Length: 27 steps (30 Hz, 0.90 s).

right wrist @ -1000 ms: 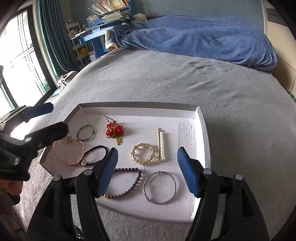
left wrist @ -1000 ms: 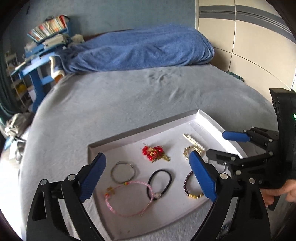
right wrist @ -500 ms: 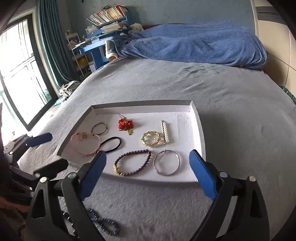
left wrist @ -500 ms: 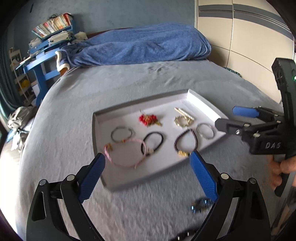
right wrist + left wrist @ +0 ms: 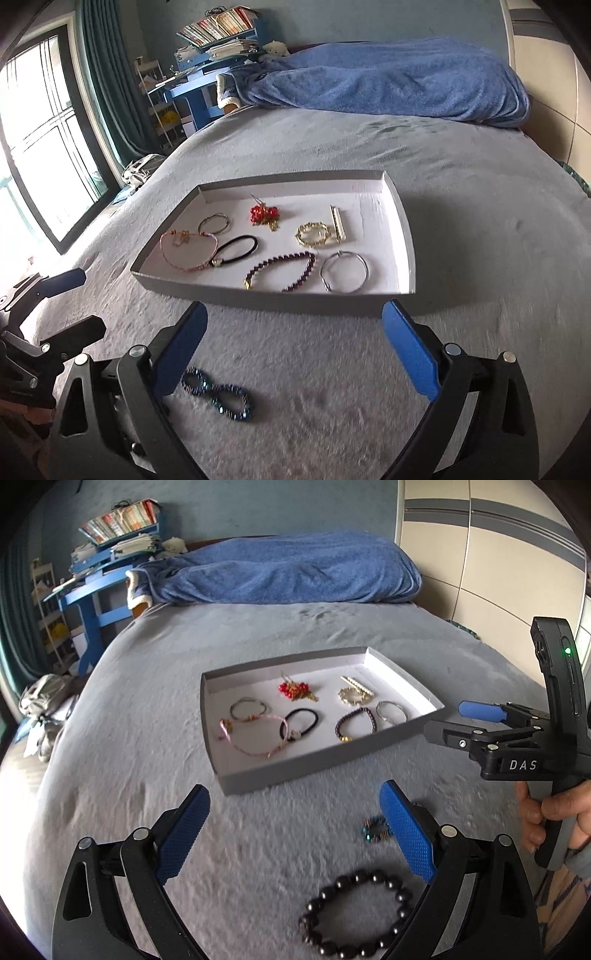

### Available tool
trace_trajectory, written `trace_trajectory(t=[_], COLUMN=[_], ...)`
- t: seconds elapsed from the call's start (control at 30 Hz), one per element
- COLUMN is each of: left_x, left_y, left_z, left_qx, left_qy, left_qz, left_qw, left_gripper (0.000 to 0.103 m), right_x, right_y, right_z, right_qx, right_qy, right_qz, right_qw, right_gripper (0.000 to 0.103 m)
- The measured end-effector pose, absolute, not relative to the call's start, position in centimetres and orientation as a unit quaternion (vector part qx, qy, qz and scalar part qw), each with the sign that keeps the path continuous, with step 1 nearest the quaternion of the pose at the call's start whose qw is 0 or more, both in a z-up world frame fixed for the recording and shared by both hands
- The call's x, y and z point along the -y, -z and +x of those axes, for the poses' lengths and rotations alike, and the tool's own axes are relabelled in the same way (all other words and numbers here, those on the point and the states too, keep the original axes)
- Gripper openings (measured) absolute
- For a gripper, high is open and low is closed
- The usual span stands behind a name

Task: Organize jewelry
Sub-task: 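Move both open tools back to the remaining bracelets beside the tray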

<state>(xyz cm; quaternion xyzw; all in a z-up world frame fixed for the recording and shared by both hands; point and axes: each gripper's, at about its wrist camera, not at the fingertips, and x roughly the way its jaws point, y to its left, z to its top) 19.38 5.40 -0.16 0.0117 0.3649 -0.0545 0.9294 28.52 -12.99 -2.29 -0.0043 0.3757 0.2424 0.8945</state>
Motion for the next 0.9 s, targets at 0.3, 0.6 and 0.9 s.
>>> trace_trajectory(t=[0.3,0.6,0.9], left_x=[-5.6,-5.2,-4.7], left_y=[1.0,2.6,5.0], left_z=[17.2,15.3,16.0], left_qx=[-0.375,-0.403,-0.462], left_qy=[0.057,0.072,0.086], left_qz=[0.011,0.025,0.031], left_qw=[0.925,0.912,0.882], left_gripper=[0.093,0.093,0.089], right_x=[14.8,15.6,13.5], right_y=[3.1,4.5,4.9], right_z=[26.5,25.0,23.9], right_qx=[-0.381,-0.390,-0.388], right_qy=[-0.238,-0.245,-0.289], right_qz=[-0.003,-0.033,-0.058], right_qw=[0.893,0.887,0.873], right_gripper=[0.094,0.094,0.082])
